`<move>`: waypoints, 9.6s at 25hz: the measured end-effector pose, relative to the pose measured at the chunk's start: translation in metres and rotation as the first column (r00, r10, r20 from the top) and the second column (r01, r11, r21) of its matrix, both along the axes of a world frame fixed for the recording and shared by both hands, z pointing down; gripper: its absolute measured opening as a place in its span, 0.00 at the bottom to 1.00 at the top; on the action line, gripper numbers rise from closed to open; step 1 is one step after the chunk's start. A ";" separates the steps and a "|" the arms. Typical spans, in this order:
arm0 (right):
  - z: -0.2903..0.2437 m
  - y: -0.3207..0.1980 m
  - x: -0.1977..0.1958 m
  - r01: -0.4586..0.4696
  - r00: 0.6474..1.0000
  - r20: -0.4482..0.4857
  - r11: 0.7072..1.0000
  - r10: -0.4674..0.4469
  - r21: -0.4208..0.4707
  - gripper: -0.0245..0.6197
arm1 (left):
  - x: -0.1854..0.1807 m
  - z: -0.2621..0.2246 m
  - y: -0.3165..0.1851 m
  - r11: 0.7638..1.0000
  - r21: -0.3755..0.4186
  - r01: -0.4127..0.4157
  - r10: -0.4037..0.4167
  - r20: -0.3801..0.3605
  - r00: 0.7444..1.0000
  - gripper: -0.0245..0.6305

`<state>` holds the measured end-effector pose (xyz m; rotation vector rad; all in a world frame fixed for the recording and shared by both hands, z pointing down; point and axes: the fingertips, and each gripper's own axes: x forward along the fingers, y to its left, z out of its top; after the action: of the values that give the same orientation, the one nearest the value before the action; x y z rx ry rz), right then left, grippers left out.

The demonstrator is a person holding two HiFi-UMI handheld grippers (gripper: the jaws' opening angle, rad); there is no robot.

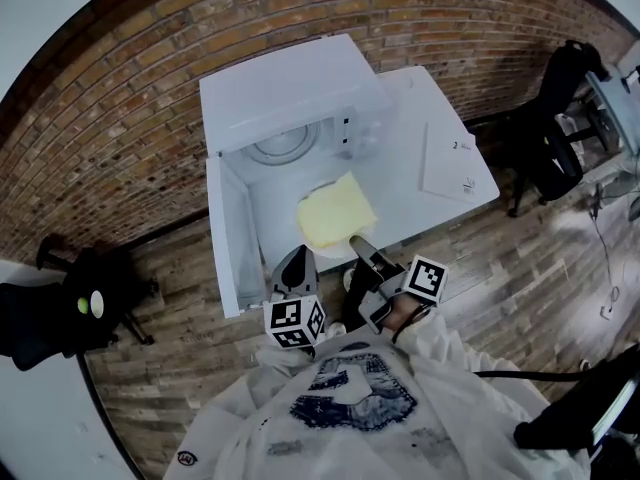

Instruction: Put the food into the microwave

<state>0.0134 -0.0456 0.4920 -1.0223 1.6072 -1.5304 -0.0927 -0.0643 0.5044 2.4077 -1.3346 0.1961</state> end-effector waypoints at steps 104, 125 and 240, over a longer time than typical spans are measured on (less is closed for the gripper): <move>0.179 -0.281 -0.028 0.238 0.965 -0.024 0.909 -0.262 -0.342 0.07 | -0.023 0.089 -0.219 0.933 -0.082 0.350 -0.342 0.098 0.935 0.05; 0.185 -0.287 -0.024 0.217 0.969 -0.034 0.902 -0.247 -0.374 0.17 | -0.017 0.093 -0.214 0.939 -0.102 0.328 -0.318 0.101 0.943 0.05; 0.059 -0.214 0.009 0.386 0.799 -0.507 0.922 -0.325 0.017 0.09 | 0.012 0.036 -0.165 0.980 -0.002 0.197 -0.195 0.139 0.971 0.05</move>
<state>0.0229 -0.2598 0.5507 -1.1561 2.3390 -1.4482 -0.0808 -0.2290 0.5403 2.2661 -1.6155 0.3233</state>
